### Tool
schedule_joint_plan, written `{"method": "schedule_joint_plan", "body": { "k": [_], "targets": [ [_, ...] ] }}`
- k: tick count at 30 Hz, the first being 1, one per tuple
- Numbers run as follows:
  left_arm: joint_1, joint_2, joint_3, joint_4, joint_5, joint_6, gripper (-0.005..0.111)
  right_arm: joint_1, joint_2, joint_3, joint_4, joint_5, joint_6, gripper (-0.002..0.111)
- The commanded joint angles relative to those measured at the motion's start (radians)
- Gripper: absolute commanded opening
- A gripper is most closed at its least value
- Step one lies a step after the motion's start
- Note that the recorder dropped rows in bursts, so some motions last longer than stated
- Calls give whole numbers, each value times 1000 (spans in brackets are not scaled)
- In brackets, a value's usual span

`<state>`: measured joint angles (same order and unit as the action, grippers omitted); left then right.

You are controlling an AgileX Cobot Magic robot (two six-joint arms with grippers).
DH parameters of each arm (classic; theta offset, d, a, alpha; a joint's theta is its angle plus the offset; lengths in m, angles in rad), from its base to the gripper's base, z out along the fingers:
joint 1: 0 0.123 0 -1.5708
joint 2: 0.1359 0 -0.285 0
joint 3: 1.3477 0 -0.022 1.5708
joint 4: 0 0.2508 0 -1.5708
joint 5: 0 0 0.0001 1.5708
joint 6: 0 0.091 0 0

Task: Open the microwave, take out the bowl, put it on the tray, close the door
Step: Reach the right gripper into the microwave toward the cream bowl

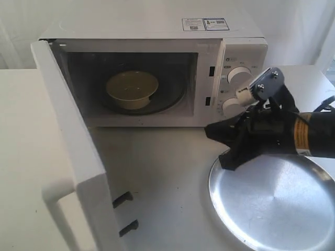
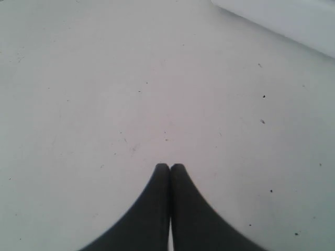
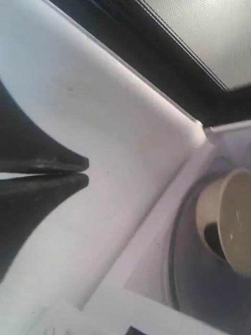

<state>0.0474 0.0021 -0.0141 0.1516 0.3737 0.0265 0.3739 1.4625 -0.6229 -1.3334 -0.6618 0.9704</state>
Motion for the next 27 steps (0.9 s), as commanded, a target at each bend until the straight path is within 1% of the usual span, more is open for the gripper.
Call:
{"method": "schedule_joint_plan", "body": {
  "k": [1,2,4,6,9,12,19,21,23,27],
  "targets": [
    [0,-2,10,-2,41,0,0,51,126,-34,399,-123,-438,0],
    [0,-2,10,-2,41,0,0,58,165,-45,433,-176,-508,0],
    [0,-2,10,-2,41,0,0,72,232,-77,443,-233,-595,0],
    [0,-2,10,-2,41,0,0,83,300,-124,446,-225,-633,0],
    [0,-2,10,-2,41,0,0,105,387,-228,440,-157,-674,0],
    [0,-2,10,-2,41,0,0,142,448,-329,440,-33,-718,0],
    [0,-2,10,-2,41,0,0,296,484,-508,440,187,-912,1],
    [0,-2,10,-2,41,0,0,325,484,-537,440,224,-982,6],
    [0,-2,10,-2,41,0,0,347,484,-561,440,236,-1047,14],
    [0,-2,10,-2,41,0,0,356,500,-620,440,271,-1073,33]
  ]
}}
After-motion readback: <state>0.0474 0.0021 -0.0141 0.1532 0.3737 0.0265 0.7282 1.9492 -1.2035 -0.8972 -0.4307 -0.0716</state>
